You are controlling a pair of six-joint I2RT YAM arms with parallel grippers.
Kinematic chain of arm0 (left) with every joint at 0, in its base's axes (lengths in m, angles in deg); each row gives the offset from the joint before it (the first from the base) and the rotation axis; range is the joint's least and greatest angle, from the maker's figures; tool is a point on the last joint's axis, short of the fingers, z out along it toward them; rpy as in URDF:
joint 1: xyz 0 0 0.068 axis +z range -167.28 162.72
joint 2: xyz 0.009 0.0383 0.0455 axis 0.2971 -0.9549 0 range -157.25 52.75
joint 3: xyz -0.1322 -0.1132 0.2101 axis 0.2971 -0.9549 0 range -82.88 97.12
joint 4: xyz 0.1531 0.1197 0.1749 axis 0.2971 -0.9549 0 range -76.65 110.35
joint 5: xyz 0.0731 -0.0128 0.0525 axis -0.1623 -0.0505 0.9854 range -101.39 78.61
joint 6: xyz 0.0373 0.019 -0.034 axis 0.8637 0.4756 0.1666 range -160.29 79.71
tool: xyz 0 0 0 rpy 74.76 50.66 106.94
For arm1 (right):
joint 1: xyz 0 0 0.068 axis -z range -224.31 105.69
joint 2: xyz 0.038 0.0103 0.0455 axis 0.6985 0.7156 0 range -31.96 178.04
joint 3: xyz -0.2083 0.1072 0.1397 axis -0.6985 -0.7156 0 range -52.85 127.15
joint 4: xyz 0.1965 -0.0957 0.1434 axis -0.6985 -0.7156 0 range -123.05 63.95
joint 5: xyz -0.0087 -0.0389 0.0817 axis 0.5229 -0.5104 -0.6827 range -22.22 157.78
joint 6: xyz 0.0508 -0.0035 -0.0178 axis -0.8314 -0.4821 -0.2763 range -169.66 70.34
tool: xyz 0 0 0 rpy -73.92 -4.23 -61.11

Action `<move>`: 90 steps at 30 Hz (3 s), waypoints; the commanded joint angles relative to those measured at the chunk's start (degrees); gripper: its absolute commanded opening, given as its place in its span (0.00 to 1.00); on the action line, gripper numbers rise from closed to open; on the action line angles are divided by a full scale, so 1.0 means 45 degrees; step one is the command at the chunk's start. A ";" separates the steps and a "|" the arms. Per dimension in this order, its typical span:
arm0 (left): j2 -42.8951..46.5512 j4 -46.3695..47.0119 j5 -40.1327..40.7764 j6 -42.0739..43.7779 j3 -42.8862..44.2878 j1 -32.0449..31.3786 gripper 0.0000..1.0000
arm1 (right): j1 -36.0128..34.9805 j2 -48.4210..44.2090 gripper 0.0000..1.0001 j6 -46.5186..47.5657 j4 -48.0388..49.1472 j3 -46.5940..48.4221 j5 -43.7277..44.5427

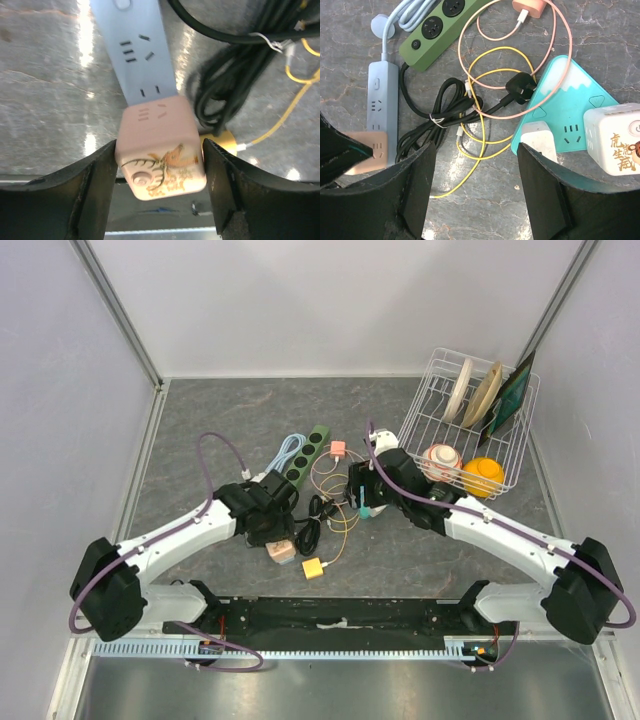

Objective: Insert the plug

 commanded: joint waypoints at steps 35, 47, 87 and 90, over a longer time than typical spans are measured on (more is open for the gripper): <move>0.1165 0.2653 -0.2506 0.7907 0.2922 0.5788 1.00 | 0.0696 -0.1417 0.79 0.2706 0.0682 -0.1054 -0.0061; -0.4845 0.5490 -0.2038 0.9256 0.4189 0.3990 0.99 | 0.0677 -0.0988 0.79 0.3195 0.1112 -0.1250 -0.0080; -0.1181 0.3244 0.0266 0.3808 -0.1122 0.0689 0.72 | 0.1145 0.5552 0.77 0.1615 0.2751 0.3592 0.2555; -0.0771 0.3440 0.0656 0.3437 -0.1297 0.0689 0.74 | 0.1184 0.6842 0.77 0.1224 0.2947 0.4490 0.2908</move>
